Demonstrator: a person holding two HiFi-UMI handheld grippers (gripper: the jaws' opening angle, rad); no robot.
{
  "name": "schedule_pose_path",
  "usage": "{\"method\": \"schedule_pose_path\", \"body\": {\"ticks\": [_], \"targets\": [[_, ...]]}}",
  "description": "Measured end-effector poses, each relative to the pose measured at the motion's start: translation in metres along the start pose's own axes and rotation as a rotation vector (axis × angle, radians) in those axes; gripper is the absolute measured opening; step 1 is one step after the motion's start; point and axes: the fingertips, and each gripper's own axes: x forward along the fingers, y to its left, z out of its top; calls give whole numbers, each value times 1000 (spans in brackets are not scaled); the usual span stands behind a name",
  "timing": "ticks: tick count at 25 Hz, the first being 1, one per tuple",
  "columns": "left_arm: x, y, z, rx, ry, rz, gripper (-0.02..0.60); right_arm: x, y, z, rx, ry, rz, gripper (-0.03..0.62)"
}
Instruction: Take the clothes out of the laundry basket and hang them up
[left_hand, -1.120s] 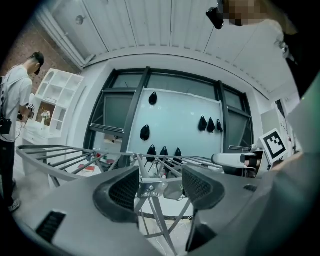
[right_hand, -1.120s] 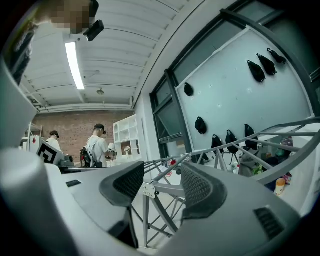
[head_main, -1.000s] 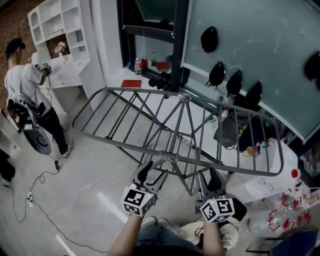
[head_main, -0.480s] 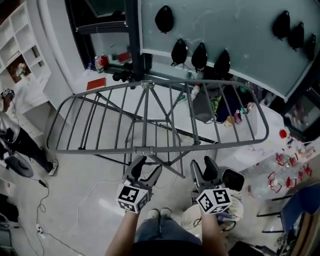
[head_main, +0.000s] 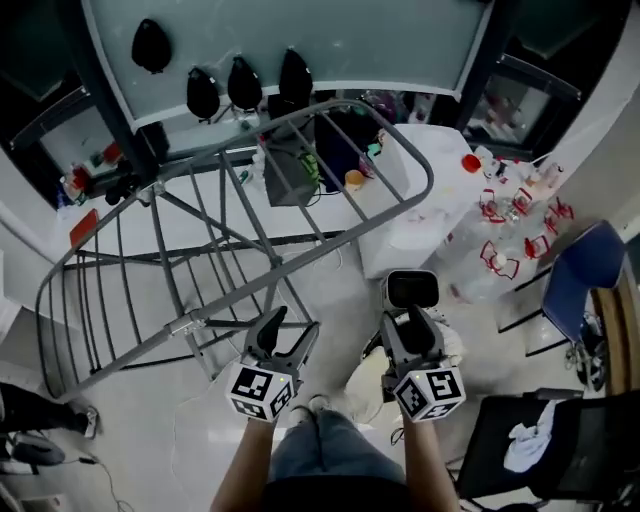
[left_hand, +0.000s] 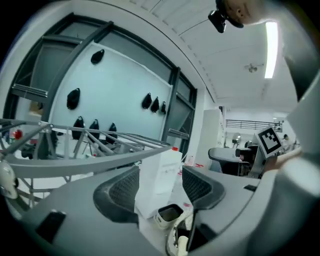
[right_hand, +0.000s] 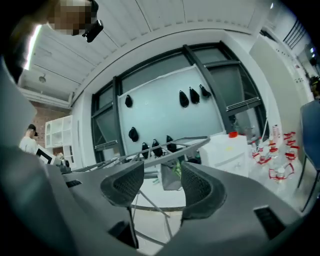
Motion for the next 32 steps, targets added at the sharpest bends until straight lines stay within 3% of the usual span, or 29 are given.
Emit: {"method": "schedule_pose_path", "body": {"ticks": [6, 10, 17, 21, 24, 32], "targets": [[68, -87, -38, 14, 94, -244, 264, -86, -97, -20, 72, -18, -295, 216], [96, -129, -59, 22, 145, -344, 264, -126, -139, -35, 100, -25, -404, 216], [125, -177, -98, 52, 235, -467, 264, -165, -171, -62, 155, -8, -523, 216], [130, -197, -145, 115, 329, -537, 264, -173, -183, -101, 185, 40, -544, 216], [132, -203, -178, 110, 384, -563, 264, -177, -191, -135, 226, 93, -571, 216], [163, -228, -225, 120, 421, -633, 264, -182, -225, -185, 224, 139, -600, 216]]}}
